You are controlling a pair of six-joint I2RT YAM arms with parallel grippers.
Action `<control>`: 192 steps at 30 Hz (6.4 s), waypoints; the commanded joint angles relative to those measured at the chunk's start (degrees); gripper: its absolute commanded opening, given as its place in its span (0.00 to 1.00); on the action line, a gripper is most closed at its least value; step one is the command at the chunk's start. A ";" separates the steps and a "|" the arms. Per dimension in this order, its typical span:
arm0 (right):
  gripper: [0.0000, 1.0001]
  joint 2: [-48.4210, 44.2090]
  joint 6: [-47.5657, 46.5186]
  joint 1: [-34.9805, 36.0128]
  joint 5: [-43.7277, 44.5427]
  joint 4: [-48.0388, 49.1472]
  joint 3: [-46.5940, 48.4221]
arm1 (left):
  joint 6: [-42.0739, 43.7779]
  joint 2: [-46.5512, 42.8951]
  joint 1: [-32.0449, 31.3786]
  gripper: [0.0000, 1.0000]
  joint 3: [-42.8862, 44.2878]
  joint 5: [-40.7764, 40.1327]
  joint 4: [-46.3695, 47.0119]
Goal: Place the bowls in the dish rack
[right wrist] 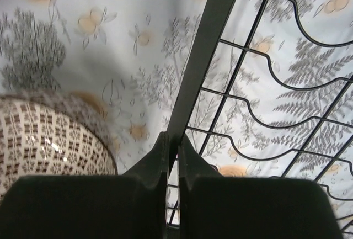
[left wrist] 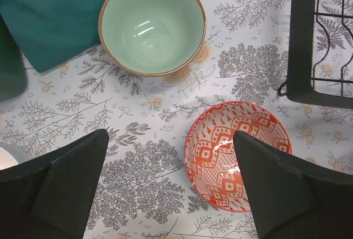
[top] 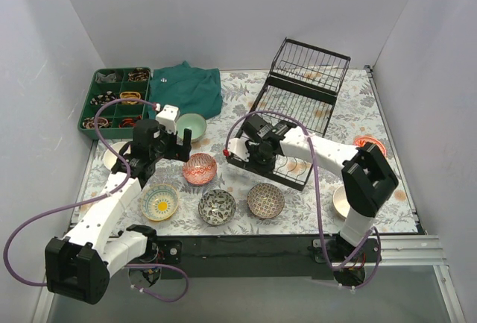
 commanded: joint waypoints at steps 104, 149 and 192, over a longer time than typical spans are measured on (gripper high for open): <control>0.92 -42.83 27.80 -39.63 22.09 -12.84 7.07 | -5.37 42.74 -58.05 0.63 42.70 -3.22 -21.01; 0.89 -44.94 28.16 -50.97 10.90 -13.55 -2.86 | -1.51 52.05 -44.27 0.00 77.04 7.14 -20.85; 0.86 -41.59 24.03 -64.16 11.80 -13.03 -7.43 | -62.86 81.23 -33.61 0.00 70.10 13.83 54.49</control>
